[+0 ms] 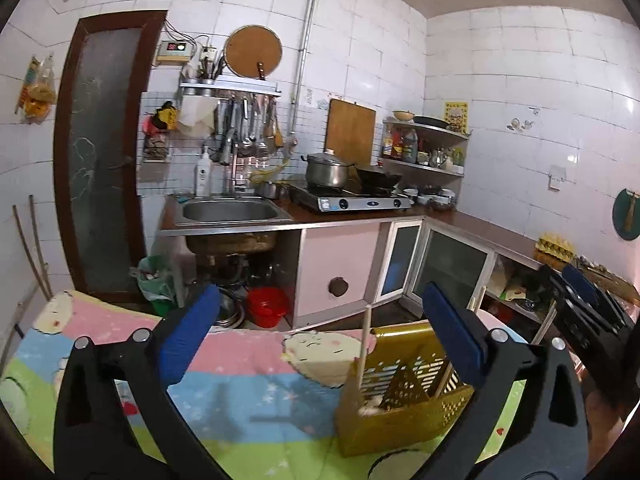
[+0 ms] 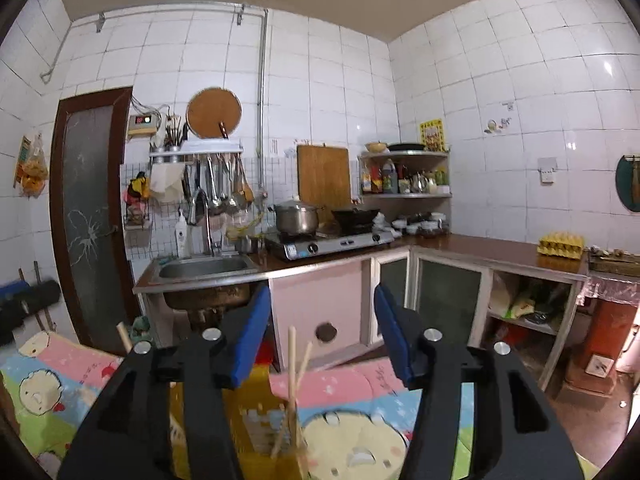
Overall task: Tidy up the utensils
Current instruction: 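Open the left tool dropping its chopstick in the holder while the right tool releases, then move both open tools down toward the quilt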
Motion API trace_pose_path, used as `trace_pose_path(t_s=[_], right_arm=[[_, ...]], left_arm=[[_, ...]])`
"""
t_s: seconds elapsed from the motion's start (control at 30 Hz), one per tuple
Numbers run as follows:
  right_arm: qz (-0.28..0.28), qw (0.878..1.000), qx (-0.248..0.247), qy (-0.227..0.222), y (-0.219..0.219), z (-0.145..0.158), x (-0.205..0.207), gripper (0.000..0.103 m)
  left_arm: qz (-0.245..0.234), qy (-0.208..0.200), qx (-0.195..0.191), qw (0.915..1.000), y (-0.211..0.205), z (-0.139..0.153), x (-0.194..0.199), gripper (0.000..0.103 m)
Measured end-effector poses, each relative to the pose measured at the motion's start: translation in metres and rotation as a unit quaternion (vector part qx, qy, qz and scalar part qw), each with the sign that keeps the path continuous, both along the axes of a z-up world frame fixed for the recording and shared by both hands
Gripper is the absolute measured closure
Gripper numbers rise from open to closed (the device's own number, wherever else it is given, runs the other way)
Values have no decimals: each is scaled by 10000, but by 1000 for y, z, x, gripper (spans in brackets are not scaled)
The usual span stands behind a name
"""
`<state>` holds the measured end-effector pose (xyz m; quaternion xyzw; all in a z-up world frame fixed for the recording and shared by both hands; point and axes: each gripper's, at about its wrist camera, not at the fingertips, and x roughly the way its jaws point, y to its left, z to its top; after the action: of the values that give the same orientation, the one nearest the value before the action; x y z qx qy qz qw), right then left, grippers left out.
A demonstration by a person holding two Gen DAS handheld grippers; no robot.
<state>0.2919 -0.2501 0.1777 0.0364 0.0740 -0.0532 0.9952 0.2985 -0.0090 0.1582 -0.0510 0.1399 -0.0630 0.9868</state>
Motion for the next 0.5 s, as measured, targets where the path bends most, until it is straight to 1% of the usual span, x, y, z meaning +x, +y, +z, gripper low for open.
trace_pose_path(t_s=[0.07, 0.1, 0.2, 0.27, 0.37, 0.43, 0.5], right_arm=[[24, 9994, -42, 339, 2, -4, -13, 44], [49, 9991, -44, 425, 2, -8, -17, 44], [148, 9956, -83, 922, 10, -28, -36, 44], [176, 9926, -91, 1201, 14, -46, -46, 44], [146, 9871, -22, 1592, 18, -72, -57, 44], [139, 9810, 110, 1931, 21, -95, -63, 44], [141, 9755, 129, 2190, 24, -114, -67, 44]], left_arm=[[38, 135, 21, 9999, 9, 2, -11, 5], [51, 191, 31, 9998, 11, 1, -15, 5], [58, 355, 112, 9993, 19, -9, -29, 5], [79, 406, 160, 9990, 24, -22, -39, 5], [66, 771, 212, 9968, 25, -43, -43, 5], [-9, 1023, 173, 9946, 26, -60, -45, 5], [44, 1196, 167, 9927, 26, -80, -49, 5]])
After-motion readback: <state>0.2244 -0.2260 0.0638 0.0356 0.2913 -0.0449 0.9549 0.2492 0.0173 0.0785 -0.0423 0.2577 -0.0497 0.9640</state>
